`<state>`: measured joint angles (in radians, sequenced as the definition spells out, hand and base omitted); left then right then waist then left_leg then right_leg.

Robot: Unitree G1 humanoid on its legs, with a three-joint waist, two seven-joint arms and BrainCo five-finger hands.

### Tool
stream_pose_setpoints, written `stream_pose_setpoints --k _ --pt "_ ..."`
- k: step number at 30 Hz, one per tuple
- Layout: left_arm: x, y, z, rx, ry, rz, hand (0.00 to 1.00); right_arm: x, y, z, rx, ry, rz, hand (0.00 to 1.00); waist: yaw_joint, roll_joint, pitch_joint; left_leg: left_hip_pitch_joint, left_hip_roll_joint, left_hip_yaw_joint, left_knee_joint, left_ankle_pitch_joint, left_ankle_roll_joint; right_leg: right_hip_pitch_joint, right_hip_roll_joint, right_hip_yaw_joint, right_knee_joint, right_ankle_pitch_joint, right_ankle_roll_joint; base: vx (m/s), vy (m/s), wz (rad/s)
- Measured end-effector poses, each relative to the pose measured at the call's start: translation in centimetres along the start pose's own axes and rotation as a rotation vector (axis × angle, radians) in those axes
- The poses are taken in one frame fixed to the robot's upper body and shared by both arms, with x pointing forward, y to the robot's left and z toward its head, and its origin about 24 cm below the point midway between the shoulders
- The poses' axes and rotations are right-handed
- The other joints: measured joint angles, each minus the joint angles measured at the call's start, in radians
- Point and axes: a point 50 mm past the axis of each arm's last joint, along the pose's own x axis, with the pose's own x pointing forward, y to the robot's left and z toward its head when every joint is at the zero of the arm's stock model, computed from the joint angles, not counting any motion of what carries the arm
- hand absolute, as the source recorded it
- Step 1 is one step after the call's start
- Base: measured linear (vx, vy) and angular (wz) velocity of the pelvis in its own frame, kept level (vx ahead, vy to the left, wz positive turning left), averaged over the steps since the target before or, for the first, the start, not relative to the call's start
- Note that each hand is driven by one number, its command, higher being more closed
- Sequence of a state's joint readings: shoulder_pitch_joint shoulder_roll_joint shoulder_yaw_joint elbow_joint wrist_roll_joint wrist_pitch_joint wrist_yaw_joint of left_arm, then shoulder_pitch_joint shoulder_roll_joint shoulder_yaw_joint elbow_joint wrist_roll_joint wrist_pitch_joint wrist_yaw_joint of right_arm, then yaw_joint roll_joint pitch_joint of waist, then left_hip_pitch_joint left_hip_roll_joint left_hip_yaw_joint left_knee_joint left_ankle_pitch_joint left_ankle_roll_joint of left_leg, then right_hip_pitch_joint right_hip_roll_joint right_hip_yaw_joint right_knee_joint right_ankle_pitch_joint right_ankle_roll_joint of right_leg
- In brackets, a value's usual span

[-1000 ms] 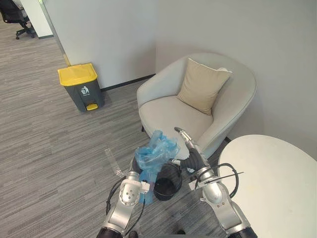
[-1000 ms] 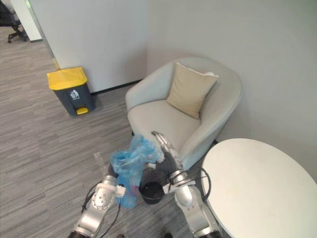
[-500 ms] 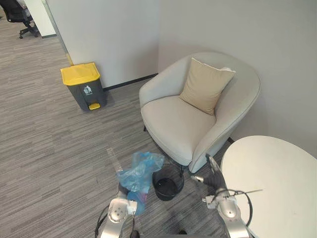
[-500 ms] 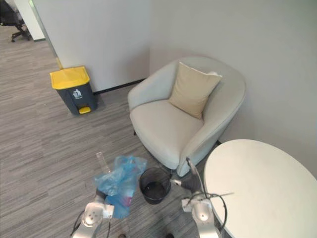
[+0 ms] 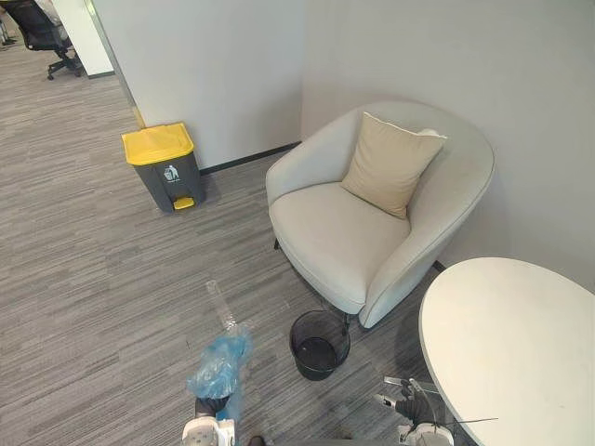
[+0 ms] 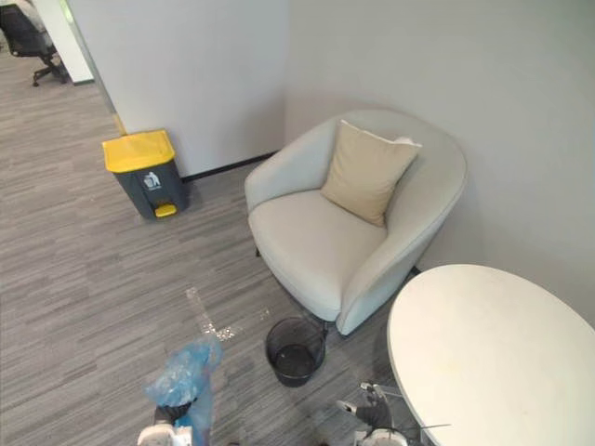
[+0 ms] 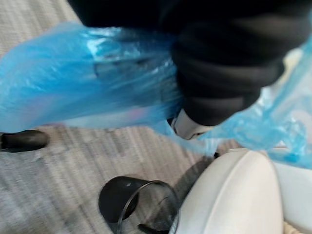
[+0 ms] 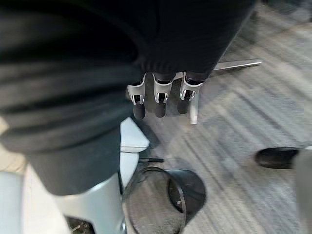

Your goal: Gather rubbish on tea table into small bin, then transfer packed bag to large trash can.

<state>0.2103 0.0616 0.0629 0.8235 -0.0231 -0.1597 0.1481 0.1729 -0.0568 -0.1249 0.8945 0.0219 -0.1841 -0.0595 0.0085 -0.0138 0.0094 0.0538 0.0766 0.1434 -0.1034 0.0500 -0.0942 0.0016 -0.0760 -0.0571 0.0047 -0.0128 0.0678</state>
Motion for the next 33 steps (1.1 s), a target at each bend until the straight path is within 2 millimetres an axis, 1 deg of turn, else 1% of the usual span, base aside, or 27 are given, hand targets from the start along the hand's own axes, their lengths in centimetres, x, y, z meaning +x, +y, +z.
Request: stream_pose_setpoints --k 3,6,8,10,11,13,14,15,16,17,18,19,20,21,22,23,24,25,26,28,29,30,31,32,33 --pt "-0.2 -0.1 -0.8 0.001 0.035 -0.001 1.00 0.0 -0.2 -0.1 0.011 0.008 -0.015 0.00 0.001 0.000 0.001 0.009 -0.002 0.013 0.000 -0.003 0.003 -0.003 -0.002 0.014 0.010 -0.005 0.004 -0.01 0.015 -0.13" --pt "-0.2 -0.4 -0.9 -0.008 0.038 -0.006 1.00 0.1 -0.1 0.1 0.037 0.004 -0.031 0.00 0.007 -0.008 0.011 0.017 -0.004 0.040 0.000 -0.005 0.005 -0.019 -0.003 0.040 0.032 -0.005 0.005 -0.02 0.024 -0.24" --pt "-0.1 -0.5 -0.6 -0.022 0.030 -0.004 1.00 0.3 0.4 0.7 0.050 -0.014 -0.029 0.00 0.007 -0.013 0.029 0.016 -0.007 0.061 0.003 -0.005 0.006 -0.039 -0.004 0.061 0.055 -0.004 0.006 -0.04 0.029 -0.32" --pt "0.3 -0.7 0.3 -0.036 0.004 -0.004 1.00 0.4 1.1 1.6 0.065 -0.048 -0.020 0.00 0.007 -0.024 0.069 0.012 -0.012 0.083 0.035 -0.022 0.013 -0.050 -0.013 0.072 0.085 -0.002 0.009 -0.05 0.028 -0.29" --pt "0.4 -0.7 0.7 -0.038 -0.012 -0.003 1.00 0.4 1.3 1.9 0.072 -0.061 -0.019 0.00 0.010 -0.028 0.079 -0.001 -0.011 0.089 0.059 -0.033 0.016 -0.058 -0.017 0.076 0.095 -0.002 0.011 -0.10 0.007 -0.16" --pt "0.7 -1.3 2.3 -0.061 -0.064 -0.016 1.00 0.4 2.1 2.8 0.095 -0.094 -0.015 0.00 0.010 -0.044 0.087 -0.076 -0.006 0.101 0.165 -0.076 0.038 -0.105 -0.032 0.088 0.135 -0.004 0.032 -0.12 0.013 -0.07" --pt "0.7 -1.9 2.9 -0.078 -0.084 -0.026 1.00 0.5 2.2 3.0 0.100 -0.099 -0.016 0.00 0.017 -0.035 0.092 -0.102 0.008 0.102 0.187 -0.089 0.049 -0.117 -0.027 0.093 0.160 -0.005 0.050 -0.07 0.048 0.06" --pt "0.7 -2.6 3.5 -0.093 -0.104 -0.041 1.00 0.5 2.5 3.1 0.110 -0.099 -0.016 0.00 0.022 -0.027 0.102 -0.117 0.022 0.094 0.209 -0.091 0.052 -0.179 -0.028 0.082 0.388 -0.084 0.030 -0.05 0.028 0.24" --pt "0.7 -3.0 4.0 -0.091 -0.125 -0.054 1.00 0.4 2.8 2.9 0.116 -0.091 -0.014 0.00 0.023 -0.029 0.102 -0.121 0.022 0.079 0.225 -0.093 0.053 -0.199 -0.033 0.084 0.556 -0.139 0.038 -0.01 -0.025 0.57" --pt "0.5 -3.2 4.5 -0.088 -0.152 -0.064 1.00 0.3 3.2 2.8 0.125 -0.083 -0.006 0.00 0.023 -0.051 0.090 -0.128 0.016 0.050 0.258 -0.094 0.054 -0.180 -0.044 0.095 0.711 -0.179 0.067 0.01 -0.086 0.54" --pt "0.5 -3.1 4.6 -0.089 -0.159 -0.064 1.00 0.2 3.2 2.6 0.126 -0.079 -0.006 0.00 0.027 -0.061 0.084 -0.140 0.014 0.042 0.275 -0.094 0.050 -0.169 -0.048 0.099 0.737 -0.184 0.071 -0.01 -0.149 0.50" --pt "0.4 -3.1 4.6 -0.093 -0.165 -0.062 1.00 0.2 3.2 2.8 0.127 -0.090 -0.006 0.00 0.036 -0.074 0.078 -0.174 0.011 0.036 0.322 -0.093 0.049 -0.146 -0.051 0.111 0.721 -0.205 0.075 -0.05 -0.140 0.30" --pt "0.4 -3.2 5.0 -0.100 -0.178 -0.063 1.00 0.4 3.0 3.4 0.125 -0.110 -0.008 0.00 0.043 -0.081 0.075 -0.197 0.016 0.036 0.350 -0.092 0.049 -0.143 -0.045 0.104 0.695 -0.220 0.081 -0.11 -0.129 0.20" --pt "0.3 -3.5 5.1 -0.109 -0.182 -0.068 1.00 0.5 2.9 4.0 0.123 -0.129 -0.011 0.00 0.049 -0.062 0.082 -0.202 0.026 0.037 0.349 -0.090 0.048 -0.135 -0.035 0.083 0.658 -0.224 0.077 -0.15 -0.086 -0.07" --pt "-0.1 -3.8 4.9 -0.124 -0.181 -0.074 1.00 0.7 2.6 4.5 0.115 -0.144 -0.019 0.00 0.067 -0.039 0.078 -0.215 0.043 0.040 0.342 -0.076 0.041 -0.109 -0.024 0.062 0.582 -0.250 0.045 -0.20 -0.130 -0.20" --pt "-0.3 -4.2 4.8 -0.133 -0.182 -0.080 1.00 0.9 2.6 5.1 0.113 -0.159 -0.021 0.00 0.076 -0.036 0.078 -0.232 0.049 0.045 0.335 -0.063 0.025 -0.085 -0.026 0.053 0.519 -0.289 0.016 -0.19 -0.150 -0.18" --pt "-0.3 -4.3 4.8 -0.130 -0.183 -0.084 1.00 1.0 2.5 5.3 0.110 -0.165 -0.021 0.00 0.077 -0.034 0.078 -0.252 0.046 0.046 0.335 -0.051 0.014 -0.081 -0.026 0.042 0.475 -0.313 -0.002 -0.22 -0.184 0.03" --pt "-0.2 -4.6 5.0 -0.126 -0.184 -0.092 1.00 1.2 2.9 6.0 0.104 -0.183 -0.010 0.00 0.076 -0.011 0.090 -0.277 0.049 0.037 0.330 -0.027 0.007 -0.073 -0.020 0.025 0.413 -0.328 -0.021 -0.27 -0.118 0.21" --pt "-0.2 -5.0 5.2 -0.116 -0.190 -0.111 1.00 1.2 3.1 6.4 0.097 -0.195 -0.005 0.00 0.070 0.018 0.106 -0.280 0.060 0.018 0.306 0.000 0.005 -0.073 -0.005 0.000 0.403 -0.311 -0.030 -0.28 -0.103 0.36" --pt "-0.3 -5.2 5.1 -0.109 -0.187 -0.121 1.00 1.0 3.0 5.6 0.090 -0.170 -0.008 0.00 0.057 0.043 0.108 -0.277 0.073 0.009 0.244 0.026 0.000 -0.078 0.006 -0.052 0.408 -0.302 -0.047 -0.28 -0.108 0.63" --pt "-0.4 -5.2 4.9 -0.109 -0.182 -0.119 1.00 1.0 3.3 5.4 0.085 -0.162 -0.003 0.00 0.048 0.038 0.111 -0.267 0.082 0.044 0.211 0.009 -0.007 -0.081 -0.002 -0.076 0.389 -0.290 -0.060 -0.26 -0.088 0.63" --pt "-0.3 -5.1 5.0 -0.107 -0.185 -0.118 1.00 1.0 3.6 5.7 0.090 -0.169 0.004 0.00 0.047 0.028 0.118 -0.266 0.092 0.084 0.233 0.011 0.005 -0.082 -0.012 -0.086 0.378 -0.278 -0.066 -0.22 -0.038 0.43" --pt "-0.3 -5.1 5.0 -0.104 -0.185 -0.120 1.00 1.1 3.5 5.9 0.088 -0.174 -0.003 0.00 0.052 0.028 0.117 -0.270 0.105 0.133 0.321 -0.003 0.026 -0.087 -0.021 -0.097 0.368 -0.262 -0.070 -0.16 -0.014 0.36" --pt "-0.3 -5.1 5.0 -0.104 -0.185 -0.120 1.00 1.1 3.4 5.9 0.086 -0.174 -0.011 0.00 0.046 0.027 0.117 -0.264 0.110 0.165 0.413 -0.053 0.031 -0.088 -0.036 -0.117 0.362 -0.252 -0.067 -0.18 0.011 0.51" --pt "-0.3 -5.2 5.1 -0.105 -0.188 -0.121 1.00 1.1 3.2 5.8 0.086 -0.172 -0.016 0.00 0.041 0.027 0.116 -0.262 0.110 0.184 0.458 -0.092 0.039 -0.088 -0.047 -0.135 0.352 -0.242 -0.063 -0.15 0.067 0.63"
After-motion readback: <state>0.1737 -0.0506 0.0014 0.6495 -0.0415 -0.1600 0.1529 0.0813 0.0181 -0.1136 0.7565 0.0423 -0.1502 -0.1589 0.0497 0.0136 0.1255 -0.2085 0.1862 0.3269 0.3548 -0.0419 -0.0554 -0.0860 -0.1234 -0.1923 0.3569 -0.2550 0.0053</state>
